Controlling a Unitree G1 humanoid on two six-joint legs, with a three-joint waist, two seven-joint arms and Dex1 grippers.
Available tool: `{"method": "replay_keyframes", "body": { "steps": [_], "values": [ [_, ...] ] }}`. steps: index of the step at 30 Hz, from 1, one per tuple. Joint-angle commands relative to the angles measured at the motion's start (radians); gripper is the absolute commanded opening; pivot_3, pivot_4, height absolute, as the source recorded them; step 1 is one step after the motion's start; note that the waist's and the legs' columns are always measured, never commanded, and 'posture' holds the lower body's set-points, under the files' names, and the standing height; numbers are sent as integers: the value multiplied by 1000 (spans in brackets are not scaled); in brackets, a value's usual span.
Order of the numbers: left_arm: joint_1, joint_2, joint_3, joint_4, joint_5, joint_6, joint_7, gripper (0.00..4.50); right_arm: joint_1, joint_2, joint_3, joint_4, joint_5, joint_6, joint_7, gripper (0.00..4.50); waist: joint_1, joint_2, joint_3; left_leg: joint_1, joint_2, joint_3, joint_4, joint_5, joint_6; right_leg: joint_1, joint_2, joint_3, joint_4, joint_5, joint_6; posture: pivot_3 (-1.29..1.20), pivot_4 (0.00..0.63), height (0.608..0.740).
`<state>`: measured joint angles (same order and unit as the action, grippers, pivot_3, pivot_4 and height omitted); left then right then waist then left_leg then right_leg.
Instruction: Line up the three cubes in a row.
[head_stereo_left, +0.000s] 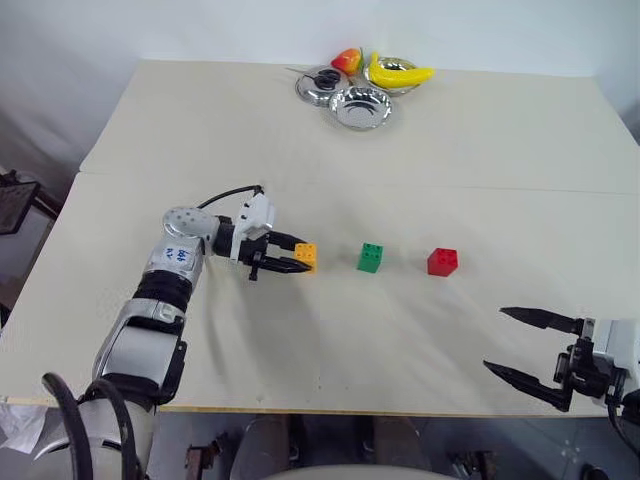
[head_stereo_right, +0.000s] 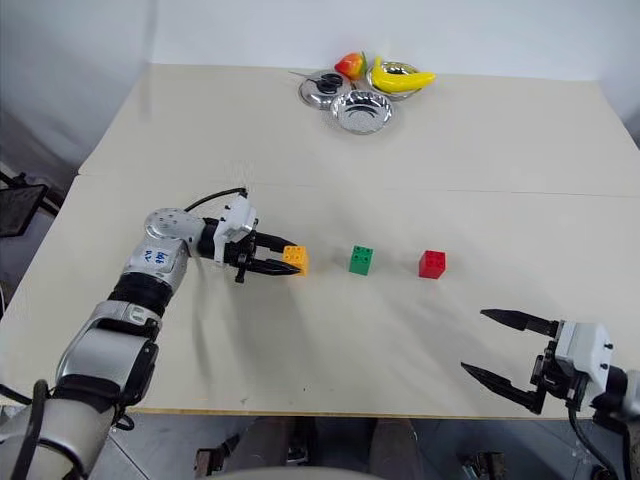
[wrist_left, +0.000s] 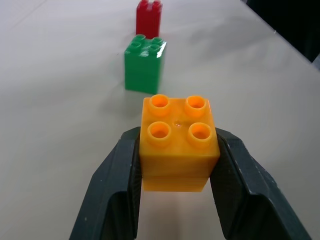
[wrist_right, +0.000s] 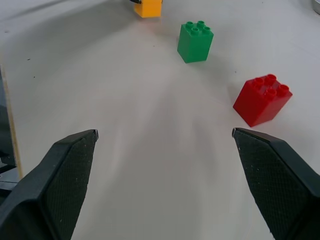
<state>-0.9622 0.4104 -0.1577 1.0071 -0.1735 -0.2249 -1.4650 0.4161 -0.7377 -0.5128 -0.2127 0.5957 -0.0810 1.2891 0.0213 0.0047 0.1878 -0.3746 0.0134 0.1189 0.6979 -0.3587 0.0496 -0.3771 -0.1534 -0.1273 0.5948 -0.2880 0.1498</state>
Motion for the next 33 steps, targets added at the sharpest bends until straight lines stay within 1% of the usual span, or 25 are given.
{"method": "replay_keyframes", "body": {
  "steps": [1, 8, 16, 19, 21, 22, 25, 27, 30, 33],
  "values": [
    [-58, -10, 15, 113, 44, -89, -2, 1495, 33, 14, -50, -73, 30, 6, -33, 4500, 0, 0, 0, 0, 0, 0, 0, 0, 0, 0, 0, 0, 0, 0, 0, 0, 150, 740],
    [-117, -32, 29, 227, 106, -144, 43, 1495, 85, 52, -47, -136, 28, 8, -82, 4500, 3, -1, 0, 0, 1, -1, 0, 0, 0, 0, 0, 0, 0, 0, 0, 0, 150, 740],
    [-139, -60, 44, 259, 156, -166, 90, 1495, 92, 82, -21, -157, 13, 1, -108, 4500, 4, -1, 0, 0, 1, -2, 1, 0, 0, 0, -1, 1, 0, 0, 0, 0, 150, 740],
    [-144, -61, 49, 266, 166, -160, 84, 1495, 86, 84, -14, -157, 13, 3, -112, 4500, 4, -1, 0, 0, 1, -2, 1, 0, 0, 0, -1, 1, 1, 0, 1, 0, 150, 740],
    [-148, -60, 55, 270, 168, -147, 89, 2216, 79, 82, -9, -152, 13, 3, -111, 4500, 3, -1, 0, 0, 1, -1, 1, 0, 1, 0, -1, 1, 1, 0, 1, 0, 150, 740],
    [-148, -55, 61, 269, 161, -127, 66, 2443, 72, 82, -6, -148, 12, 5, -113, 4500, 3, -1, 0, 0, 1, -1, 1, 0, 1, 0, -1, 1, 1, 0, 1, 0, 150, 740],
    [-140, -45, 84, 256, 145, -151, 44, 3368, 44, 76, -2, -128, 10, 5, -115, 4500, 1, -1, 0, -1, 1, -1, 1, 0, 1, 0, 0, 1, 0, 0, 1, 0, 150, 740],
    [-127, -28, 119, 227, 109, -160, -16, 3988, 20, 65, -9, -113, 17, 11, -113, 4500, 1, -1, 0, -1, 1, -1, 1, 0, 1, 0, 0, 1, 1, 0, 1, 0, 150, 740],
    [-77, 33, 164, 151, 53, -153, -130, 3988, -20, 32, -39, -68, 33, 19, -88, 4500, -5, -1, 0, -1, 1, -1, 1, 0, 1, -1, 0, 1, 1, 0, 1, 0, 150, 740],
    [50, 135, 170, -17, -25, -113, -149, 3988, -59, -10, -69, 4, 43, 12, -46, 4500, -22, 0, 0, 0, 3, -1, 0, 0, 0, -1, 0, 1, 1, 0, 0, 0, 150, 740]
  ]
}}
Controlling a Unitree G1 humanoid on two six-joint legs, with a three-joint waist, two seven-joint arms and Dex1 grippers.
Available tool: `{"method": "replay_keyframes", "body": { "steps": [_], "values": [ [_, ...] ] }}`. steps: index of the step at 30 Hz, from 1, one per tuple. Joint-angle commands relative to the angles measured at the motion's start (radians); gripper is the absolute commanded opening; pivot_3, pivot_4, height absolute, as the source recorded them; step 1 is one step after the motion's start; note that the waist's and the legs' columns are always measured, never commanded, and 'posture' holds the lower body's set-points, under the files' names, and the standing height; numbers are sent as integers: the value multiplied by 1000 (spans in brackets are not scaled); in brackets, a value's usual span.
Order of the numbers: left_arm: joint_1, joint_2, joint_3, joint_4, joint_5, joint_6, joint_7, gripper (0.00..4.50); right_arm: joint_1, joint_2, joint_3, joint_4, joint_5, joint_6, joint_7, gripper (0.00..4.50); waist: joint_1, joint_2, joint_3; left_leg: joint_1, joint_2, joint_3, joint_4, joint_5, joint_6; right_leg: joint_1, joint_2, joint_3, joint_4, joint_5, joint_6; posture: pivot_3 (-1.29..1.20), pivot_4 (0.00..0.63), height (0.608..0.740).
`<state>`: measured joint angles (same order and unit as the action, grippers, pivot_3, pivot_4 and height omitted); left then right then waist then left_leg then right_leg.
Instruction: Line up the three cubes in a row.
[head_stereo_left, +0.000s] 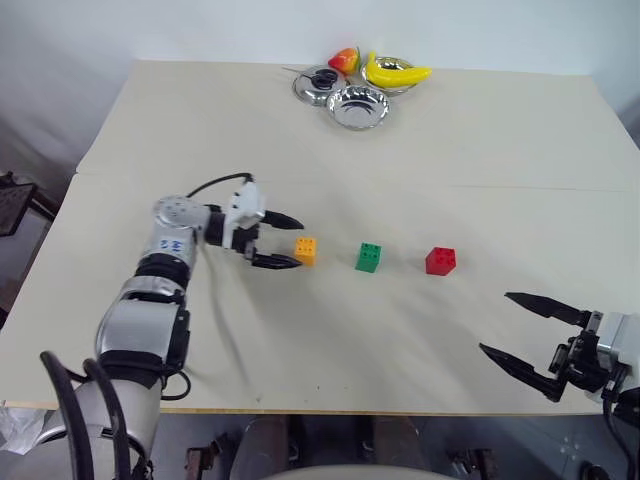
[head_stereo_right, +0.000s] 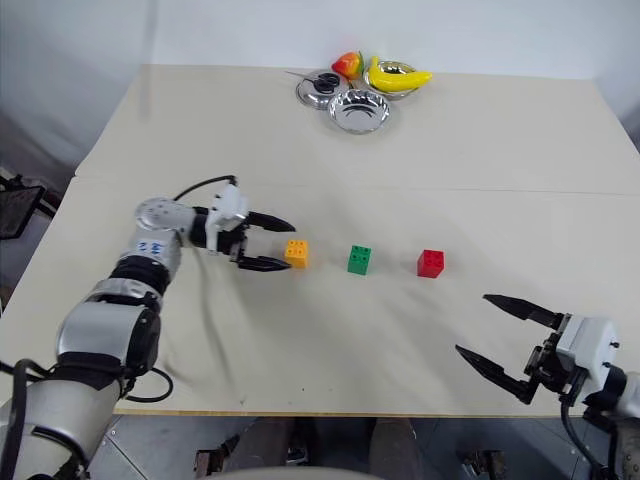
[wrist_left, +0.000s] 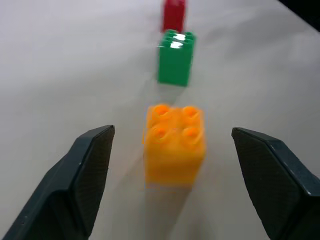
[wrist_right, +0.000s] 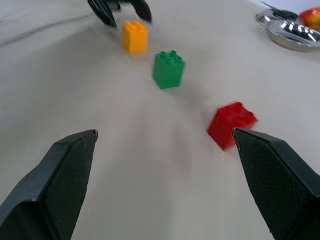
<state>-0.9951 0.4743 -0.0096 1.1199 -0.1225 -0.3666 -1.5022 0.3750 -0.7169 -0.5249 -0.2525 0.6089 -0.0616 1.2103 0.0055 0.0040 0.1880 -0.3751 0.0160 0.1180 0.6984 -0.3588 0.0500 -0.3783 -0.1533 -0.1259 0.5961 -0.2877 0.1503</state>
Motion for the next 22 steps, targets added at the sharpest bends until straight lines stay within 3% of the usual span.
{"method": "replay_keyframes", "body": {
  "steps": [1, 7, 11, 18, 22],
  "values": [
    [142, 110, 45, -204, -99, 48, -98, 3988, -30, -45, -65, 69, 31, -12, 48, 4500, -10, 0, 0, 0, 2, 0, 0, 0, 0, 0, 0, 0, 1, 0, 0, 0, 150, 740],
    [560, 265, 179, -677, -237, 230, 31, 3988, -125, -91, -72, 223, 16, -57, 132, 4500, -14, 0, 0, 1, 3, 0, 0, 0, 0, 1, -1, 2, 1, 0, 0, 0, 150, 740],
    [790, 302, 285, -862, -255, 266, 150, 3988, -192, -141, -55, 351, -18, -100, 201, 4500, -3, 1, 0, 3, 1, -1, 0, 0, 0, 2, -5, 2, 2, 0, 0, 0, 150, 740],
    [987, 277, 408, -1074, -324, 347, 309, 3988, -276, -187, -27, 480, -50, -119, 251, 4500, -9, 2, 0, 3, -2, -3, 0, 0, 1, 2, -14, -2, 4, -1, -1, 0, 150, 740],
    [1076, 265, 422, -1129, -293, 339, 375, 3988, -292, -172, -20, 498, -56, -129, 240, 4500, -10, 3, 0, 4, -2, -3, -1, 0, 0, 2, -13, -3, 4, -1, -2, 0, 150, 740]
  ]
}}
